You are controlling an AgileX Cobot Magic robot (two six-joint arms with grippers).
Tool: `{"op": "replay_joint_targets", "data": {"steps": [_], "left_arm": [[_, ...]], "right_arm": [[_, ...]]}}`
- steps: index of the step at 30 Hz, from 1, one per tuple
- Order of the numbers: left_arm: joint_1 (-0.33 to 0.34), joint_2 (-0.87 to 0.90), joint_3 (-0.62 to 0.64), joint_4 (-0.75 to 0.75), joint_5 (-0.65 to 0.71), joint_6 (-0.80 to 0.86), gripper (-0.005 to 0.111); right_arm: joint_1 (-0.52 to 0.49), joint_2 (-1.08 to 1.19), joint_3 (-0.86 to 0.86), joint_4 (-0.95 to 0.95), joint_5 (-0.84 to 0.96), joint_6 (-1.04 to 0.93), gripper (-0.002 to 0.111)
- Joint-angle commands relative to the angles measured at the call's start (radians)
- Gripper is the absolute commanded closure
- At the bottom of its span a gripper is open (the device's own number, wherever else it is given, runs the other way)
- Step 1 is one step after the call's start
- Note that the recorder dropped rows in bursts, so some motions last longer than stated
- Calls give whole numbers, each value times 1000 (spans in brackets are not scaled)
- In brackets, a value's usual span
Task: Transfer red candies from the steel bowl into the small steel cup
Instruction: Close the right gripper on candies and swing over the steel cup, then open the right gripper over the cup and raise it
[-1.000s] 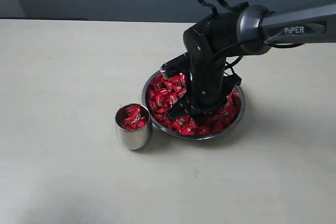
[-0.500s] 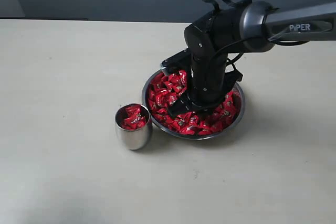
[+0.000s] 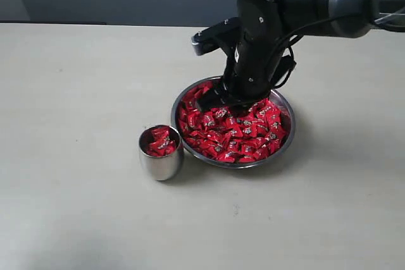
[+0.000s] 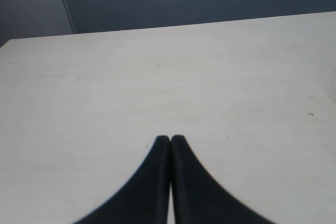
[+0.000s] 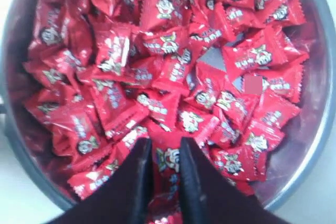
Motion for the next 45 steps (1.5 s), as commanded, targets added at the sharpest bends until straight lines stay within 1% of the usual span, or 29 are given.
{"op": "replay_joint_targets", "data": {"steps": [1,5,9,16,19,35,37,38,40,45], "left_arm": [[-5,-5,2,2,-10,-2,106],[-5,-5,2,2,-10,-2,106],[-5,-5,2,2,-10,-2,106],[-5,-5,2,2,-10,-2,106],[-5,-5,2,2,-10,-2,106],[-5,-5,2,2,-10,-2,106],[-5,-5,2,2,-10,-2,106],[-5,-5,2,2,-10,-2,106],[-5,-5,2,2,-10,-2,106],[-5,-5,2,2,-10,-2,106]], "right_arm": [[-2,-22,-1,201,-58,-161,109],[-2,-22,-1,451,-94,-336,109],[8,-18,-21,566,-97,-419,109],[97,-10,-29,536,-128,-439,109],[117,12,-29,529,-130,-439,109],[127,33,-29,506,-150,-437,108],[127,33,-29,495,-150,-437,93],[127,33,-29,495,-150,-437,82],[127,33,-29,493,-150,-437,69],[127,33,-29,493,-152,-437,69]]}}
